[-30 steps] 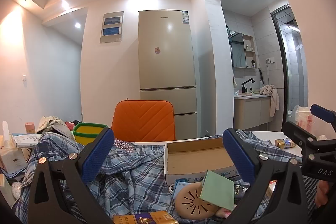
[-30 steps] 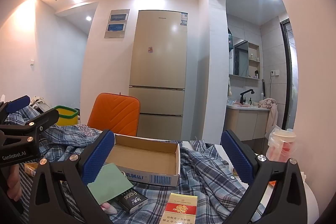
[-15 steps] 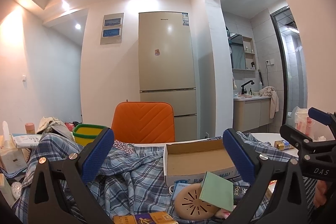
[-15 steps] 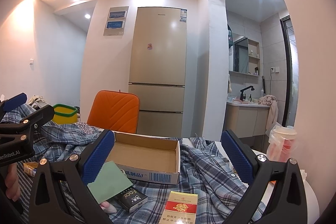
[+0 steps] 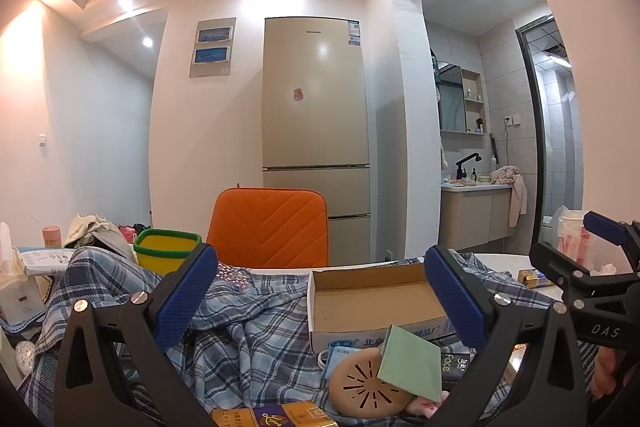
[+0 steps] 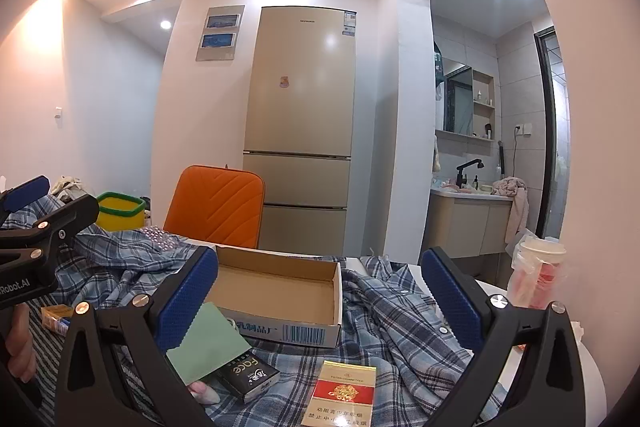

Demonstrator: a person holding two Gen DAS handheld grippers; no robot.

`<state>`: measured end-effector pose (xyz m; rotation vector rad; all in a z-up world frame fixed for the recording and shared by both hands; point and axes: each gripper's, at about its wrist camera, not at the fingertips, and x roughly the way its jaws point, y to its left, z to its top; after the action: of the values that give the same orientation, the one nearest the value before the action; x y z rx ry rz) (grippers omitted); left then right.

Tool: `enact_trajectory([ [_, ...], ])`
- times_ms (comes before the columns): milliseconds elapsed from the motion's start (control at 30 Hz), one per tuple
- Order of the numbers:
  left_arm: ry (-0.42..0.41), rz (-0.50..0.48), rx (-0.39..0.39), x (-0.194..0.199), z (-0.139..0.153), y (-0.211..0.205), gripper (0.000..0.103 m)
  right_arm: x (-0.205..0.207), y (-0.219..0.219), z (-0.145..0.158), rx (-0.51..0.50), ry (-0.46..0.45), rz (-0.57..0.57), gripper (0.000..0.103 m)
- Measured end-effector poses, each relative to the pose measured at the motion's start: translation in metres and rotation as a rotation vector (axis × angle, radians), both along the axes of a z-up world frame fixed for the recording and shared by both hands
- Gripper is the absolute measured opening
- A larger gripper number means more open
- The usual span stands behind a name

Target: Organize soft objects

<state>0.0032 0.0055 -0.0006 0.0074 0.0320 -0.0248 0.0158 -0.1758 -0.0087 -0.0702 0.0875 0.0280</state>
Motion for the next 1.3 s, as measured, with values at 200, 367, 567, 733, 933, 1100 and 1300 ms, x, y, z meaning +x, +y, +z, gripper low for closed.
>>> enact_trajectory([
  [200,-0.001,0.000,0.001,0.001,0.000,0.001,0.103,0.001,-0.001,0.000,0.001,0.004,-0.001,0.103],
  [367,0.002,-0.009,-0.006,0.000,0.000,0.001,0.103,0.001,-0.001,0.000,0.002,-0.001,-0.003,0.103],
  [567,0.006,-0.008,-0.005,0.001,0.000,0.002,0.103,0.002,-0.003,-0.002,0.007,0.004,-0.015,0.103],
  [733,0.022,-0.003,-0.005,0.005,0.000,0.003,0.103,0.004,0.001,-0.002,-0.017,0.028,-0.028,0.103],
  [933,0.054,-0.002,0.008,0.009,0.001,0.004,0.103,0.010,0.006,0.001,-0.039,0.053,-0.052,0.103],
  [1100,0.104,-0.013,0.016,0.013,0.007,0.007,0.103,0.021,0.007,0.018,-0.042,0.094,-0.059,0.103],
  [1300,0.172,-0.025,0.000,0.019,0.008,0.011,0.103,0.037,0.006,0.042,-0.016,0.131,-0.015,0.103],
])
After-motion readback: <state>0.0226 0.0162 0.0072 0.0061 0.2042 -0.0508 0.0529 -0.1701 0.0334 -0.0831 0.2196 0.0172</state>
